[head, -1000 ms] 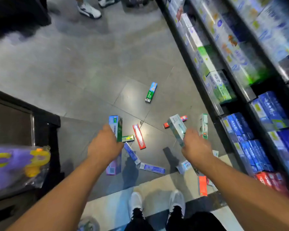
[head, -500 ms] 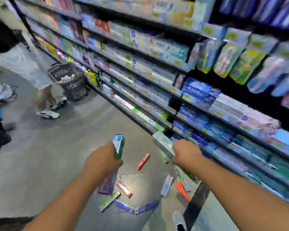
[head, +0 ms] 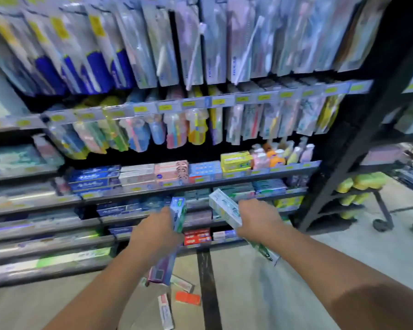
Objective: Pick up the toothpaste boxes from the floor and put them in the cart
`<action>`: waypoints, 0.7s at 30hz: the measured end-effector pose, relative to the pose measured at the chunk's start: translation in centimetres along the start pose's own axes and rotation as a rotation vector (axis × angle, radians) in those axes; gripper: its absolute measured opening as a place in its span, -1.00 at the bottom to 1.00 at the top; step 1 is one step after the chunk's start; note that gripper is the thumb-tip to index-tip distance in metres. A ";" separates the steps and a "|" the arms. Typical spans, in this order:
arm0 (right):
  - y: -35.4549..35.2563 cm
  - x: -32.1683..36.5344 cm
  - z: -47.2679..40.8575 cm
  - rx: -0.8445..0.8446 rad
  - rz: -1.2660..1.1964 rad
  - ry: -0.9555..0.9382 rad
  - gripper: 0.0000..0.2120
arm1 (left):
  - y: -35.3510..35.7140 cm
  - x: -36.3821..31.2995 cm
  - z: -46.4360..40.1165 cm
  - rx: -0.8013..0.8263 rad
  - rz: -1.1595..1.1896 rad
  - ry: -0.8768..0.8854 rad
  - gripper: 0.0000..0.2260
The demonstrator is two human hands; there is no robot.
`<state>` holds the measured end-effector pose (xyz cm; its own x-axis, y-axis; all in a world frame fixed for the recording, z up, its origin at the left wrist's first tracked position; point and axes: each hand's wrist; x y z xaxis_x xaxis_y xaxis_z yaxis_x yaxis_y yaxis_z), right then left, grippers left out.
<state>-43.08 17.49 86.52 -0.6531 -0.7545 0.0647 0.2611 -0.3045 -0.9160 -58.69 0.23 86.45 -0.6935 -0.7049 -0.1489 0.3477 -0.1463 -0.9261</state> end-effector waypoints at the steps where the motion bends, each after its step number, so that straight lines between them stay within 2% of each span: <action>1: -0.2 -3.6 0.6 0.006 -0.022 0.057 -0.60 | 0.0 -3.6 -1.2 0.006 -0.017 0.058 -0.69; 6: -0.5 -21.4 4.7 -0.016 -0.100 0.323 -0.68 | 0.3 -21.9 -5.0 0.045 -0.092 0.332 -0.66; 11: 0.4 -36.3 10.4 -0.056 -0.200 0.542 -0.65 | 2.1 -38.5 -6.5 0.078 -0.145 0.530 -0.69; 15: 1.2 -45.9 14.9 -0.085 -0.271 0.682 -0.62 | 3.9 -49.9 -6.7 0.093 -0.216 0.669 -0.67; 21: 2.9 -56.3 17.4 -0.088 -0.381 0.874 -0.65 | 6.8 -63.5 -8.3 0.145 -0.286 0.800 -0.65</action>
<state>6.77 48.96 87.08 -0.9920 0.0982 0.0791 -0.1100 -0.3681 -0.9232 -17.48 49.75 86.77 -0.9838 0.0652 -0.1668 0.1315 -0.3695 -0.9199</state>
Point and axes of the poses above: each hand's wrist, its own z-axis away from the middle knuckle, its own y-axis out of the palm, x = y × z, and after that the axes turned 8 degrees about x, right-handed
